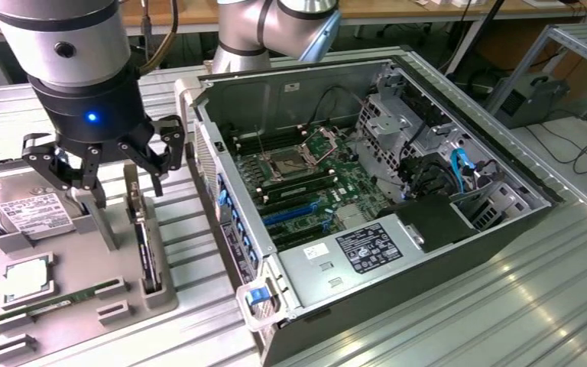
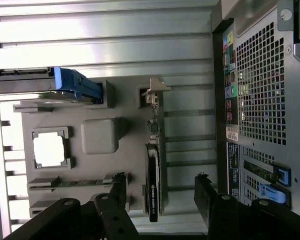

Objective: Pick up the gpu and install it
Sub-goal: 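Pick up the gpu and move the gpu toward the slot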

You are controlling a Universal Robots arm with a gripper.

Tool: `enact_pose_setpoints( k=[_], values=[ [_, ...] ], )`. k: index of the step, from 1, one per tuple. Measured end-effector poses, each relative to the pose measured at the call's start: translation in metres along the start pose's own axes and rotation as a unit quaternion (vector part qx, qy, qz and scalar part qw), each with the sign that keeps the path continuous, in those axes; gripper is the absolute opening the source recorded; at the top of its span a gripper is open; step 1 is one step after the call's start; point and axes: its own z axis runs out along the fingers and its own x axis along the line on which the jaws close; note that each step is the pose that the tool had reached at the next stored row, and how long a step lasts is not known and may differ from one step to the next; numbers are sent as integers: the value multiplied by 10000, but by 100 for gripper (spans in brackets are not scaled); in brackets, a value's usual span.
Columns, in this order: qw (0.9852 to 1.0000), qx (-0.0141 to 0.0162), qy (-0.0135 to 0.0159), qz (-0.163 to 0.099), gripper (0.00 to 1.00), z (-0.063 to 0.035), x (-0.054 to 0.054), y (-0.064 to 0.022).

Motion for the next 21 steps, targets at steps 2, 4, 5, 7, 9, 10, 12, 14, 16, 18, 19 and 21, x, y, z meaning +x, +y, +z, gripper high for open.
enact_pose_setpoints(
  k=[2,4,5,7,9,10,12,14,16,18,19,21],
  values=[
    [10000,0,0,0,66,20,0,-5],
    [10000,0,0,0,66,44,1,-9],
    [10000,0,0,0,66,55,1,-10],
    [10000,0,0,0,66,73,1,-17],
    [10000,0,0,0,66,107,2,-22],
    [10000,0,1,0,66,121,2,-24],
    [10000,0,2,0,66,147,2,-25],
    [10000,0,5,0,66,172,2,-27],
    [10000,0,9,0,66,198,3,-29],
    [10000,1,11,0,66,224,3,-32],
    [10000,1,11,0,66,237,4,-33],
    [10000,0,12,0,66,264,4,-35]
  ],
)
